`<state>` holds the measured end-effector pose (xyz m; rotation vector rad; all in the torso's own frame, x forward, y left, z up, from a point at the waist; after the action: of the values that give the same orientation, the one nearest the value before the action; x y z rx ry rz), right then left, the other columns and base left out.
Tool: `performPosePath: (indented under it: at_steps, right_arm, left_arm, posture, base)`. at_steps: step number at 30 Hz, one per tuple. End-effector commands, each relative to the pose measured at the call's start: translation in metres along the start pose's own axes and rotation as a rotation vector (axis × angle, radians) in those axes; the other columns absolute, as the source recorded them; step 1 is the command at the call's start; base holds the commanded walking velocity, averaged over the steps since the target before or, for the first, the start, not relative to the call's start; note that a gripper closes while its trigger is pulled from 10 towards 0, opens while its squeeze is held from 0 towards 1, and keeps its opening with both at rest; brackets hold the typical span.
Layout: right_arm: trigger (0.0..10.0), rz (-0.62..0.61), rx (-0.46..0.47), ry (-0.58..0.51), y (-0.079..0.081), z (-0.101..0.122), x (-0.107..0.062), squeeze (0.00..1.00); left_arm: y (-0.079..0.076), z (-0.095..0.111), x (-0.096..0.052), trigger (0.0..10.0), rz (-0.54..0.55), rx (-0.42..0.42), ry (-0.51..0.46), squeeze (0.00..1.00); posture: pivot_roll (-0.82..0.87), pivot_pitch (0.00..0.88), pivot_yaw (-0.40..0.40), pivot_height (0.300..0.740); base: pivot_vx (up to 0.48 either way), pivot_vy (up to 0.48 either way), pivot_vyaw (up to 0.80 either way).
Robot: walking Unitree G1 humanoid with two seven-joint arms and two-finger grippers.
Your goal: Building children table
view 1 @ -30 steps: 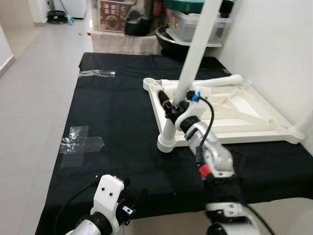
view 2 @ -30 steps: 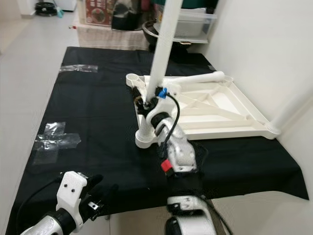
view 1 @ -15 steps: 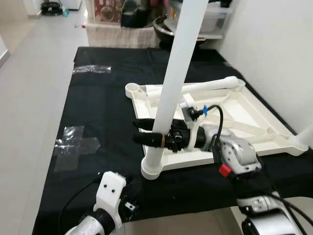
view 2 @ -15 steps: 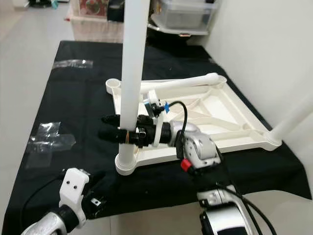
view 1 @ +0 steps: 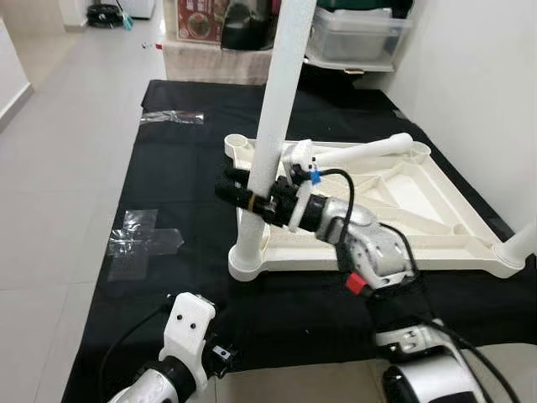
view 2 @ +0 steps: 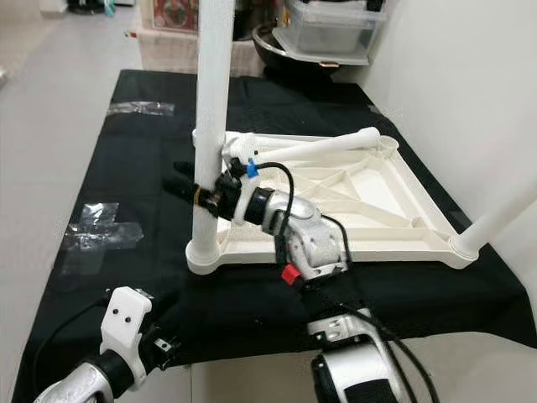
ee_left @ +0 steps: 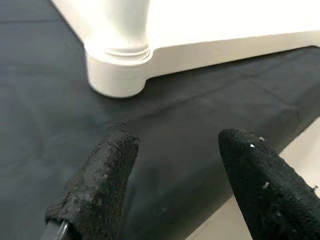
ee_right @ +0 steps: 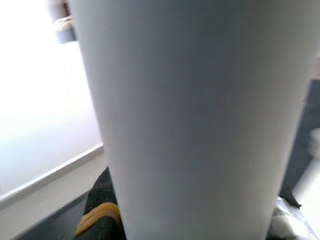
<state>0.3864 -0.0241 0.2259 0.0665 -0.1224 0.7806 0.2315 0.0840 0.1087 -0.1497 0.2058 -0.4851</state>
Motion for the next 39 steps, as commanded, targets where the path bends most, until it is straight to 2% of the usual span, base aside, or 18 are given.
performPosePath:
  at_steps: [1, 2, 3, 4, 5, 9, 12, 13, 15, 16, 22, 23, 27, 30, 32, 33, 35, 39]
  right_arm:
    - [0.0, -0.574, 0.006, 0.029, -0.069, -0.018, -0.043, 0.0]
    - [0.0, -0.574, 0.006, 0.029, -0.069, -0.018, -0.043, 0.0]
    - [0.0, -0.699, -0.015, 0.037, -0.075, -0.02, -0.055, 0.0]
    - [0.0, -0.699, -0.015, 0.037, -0.075, -0.02, -0.055, 0.0]
    - [0.0, -0.814, -0.006, 0.051, -0.077, -0.024, -0.067, 0.0]
    - [0.0, -0.926, 0.007, 0.083, -0.075, -0.03, -0.078, 0.0]
    - [0.0, -0.904, 0.039, 0.079, -0.064, -0.03, -0.066, 0.0]
    - [10.0, -0.86, 0.063, 0.059, -0.055, -0.026, -0.054, 0.0]
    - [10.0, -0.841, 0.064, 0.047, -0.052, -0.023, -0.05, 0.0]
    - [10.0, -0.782, 0.084, 0.018, -0.046, -0.019, -0.042, 1.0]
    - [10.0, -0.572, 0.094, -0.101, -0.034, 0.004, -0.021, 1.0]
    - [10.0, -0.491, 0.106, -0.12, -0.034, 0.008, -0.018, 0.0]
    - [10.0, -0.003, 0.157, -0.078, -0.01, 0.008, -0.018, 0.0]
    - [10.0, 0.064, 0.173, -0.052, -0.008, 0.005, -0.022, 0.0]
    - [10.0, 0.349, 0.154, 0.005, 0.015, 0.0, -0.039, 0.0]
    - [10.0, 0.349, 0.154, 0.005, 0.015, 0.0, -0.039, 0.0]
    - [10.0, 0.627, 0.125, 0.072, 0.039, -0.006, -0.061, 0.0]
    - [10.0, 0.75, 0.104, 0.121, 0.048, -0.009, -0.064, 0.0]
  left_arm:
    - [-0.002, -0.004, -0.001, 10.0, -0.013, -0.012, 0.014, 0.0]
    - [-0.002, -0.004, -0.001, 10.0, -0.013, -0.012, 0.014, 0.0]
    - [-0.002, -0.004, -0.001, 10.0, -0.014, -0.012, 0.015, 0.0]
    - [-0.002, -0.004, -0.001, 10.0, -0.014, -0.012, 0.015, 0.0]
    - [-0.002, -0.004, -0.001, 10.0, -0.014, -0.011, 0.014, 0.0]
    - [-0.002, -0.004, -0.001, 10.0, -0.013, -0.01, 0.016, 0.0]
    - [-0.003, -0.004, -0.001, 10.0, -0.012, -0.01, 0.016, 0.0]
    - [-0.003, -0.004, -0.001, 10.0, -0.012, -0.011, 0.015, 0.0]
    - [-0.003, -0.004, -0.001, 10.0, -0.012, -0.011, 0.016, 0.0]
    - [-0.003, -0.004, -0.001, 10.0, -0.012, -0.011, 0.015, 0.0]
    - [-0.003, -0.004, -0.001, 10.0, -0.012, -0.015, 0.013, 0.0]
    - [-0.003, -0.004, -0.001, 10.0, -0.012, -0.015, 0.013, 0.0]
    - [-0.003, -0.004, -0.001, 10.0, -0.014, -0.016, 0.014, 0.0]
    - [-0.003, -0.004, 0.0, 10.0, -0.014, -0.015, 0.015, 0.0]
    - [-0.003, -0.003, -0.001, 10.0, -0.013, -0.014, 0.012, 0.0]
    - [-0.003, -0.003, -0.001, 10.0, -0.013, -0.014, 0.012, 0.0]
    - [-0.004, -0.003, -0.001, 10.0, -0.011, -0.013, 0.011, 0.0]
    - [-0.004, -0.003, -0.001, 10.0, -0.01, -0.012, 0.012, 0.0]
  posture:
    - [0.12, 0.086, -0.133, 0.74]
    - [0.12, 0.086, -0.133, 0.74]
    - [0.12, 0.086, -0.133, 0.74]
    - [0.12, 0.086, -0.133, 0.74]
    - [0.12, 0.086, -0.133, 0.74]
    - [0.12, 0.085, -0.137, 0.74]
    - [0.12, 0.084, -0.137, 0.74]
    - [0.12, 0.086, -0.139, 0.74]
    - [0.12, 0.086, -0.139, 0.74]
    - [0.12, 0.085, -0.139, 0.74]
    - [0.12, 0.084, -0.137, 0.74]
    - [0.12, 0.082, -0.139, 0.74]
    - [0.12, 0.082, -0.135, 0.74]
    - [0.12, 0.082, -0.135, 0.74]
    - [0.12, 0.082, -0.138, 0.74]
    - [0.12, 0.082, -0.138, 0.74]
    - [0.13, 0.084, -0.143, 0.74]
    - [0.13, 0.084, -0.145, 0.74]
  base:
    - [0.0, 0.0, 0.0]
    - [0.0, 0.0, 0.0]
    - [0.0, 0.0, 0.0]
    - [0.0, 0.0, 0.0]
    - [0.0, 0.0, 0.0]
    - [0.0, 0.0, 0.0]
    - [0.0, 0.0, 0.0]
    - [0.0, 0.0, 0.0]
    - [0.0, 0.0, 0.0]
    - [0.0, 0.0, 0.0]
    - [0.0, 0.0, 0.0]
    - [0.0, 0.0, 0.0]
    - [0.0, 0.0, 0.0]
    - [0.0, 0.0, 0.0]
    - [0.0, 0.0, 0.0]
    - [0.0, 0.0, 0.0]
    - [0.0, 0.0, 0.0]
    - [0.0, 0.0, 0.0]
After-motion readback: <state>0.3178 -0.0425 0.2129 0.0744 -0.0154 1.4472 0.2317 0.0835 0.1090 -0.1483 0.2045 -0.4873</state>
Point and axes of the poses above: a point about 5 cm out from each wrist's last joint towards the gripper, its own x axis pointing out of the wrist towards the gripper, its own z axis along the axis of the wrist's last joint, y = z × x, the point moved 6 cm from there along x, pointing out of the wrist towards the gripper, and after that the axes turned 6 degrees about -x, right-handed, at the moved point
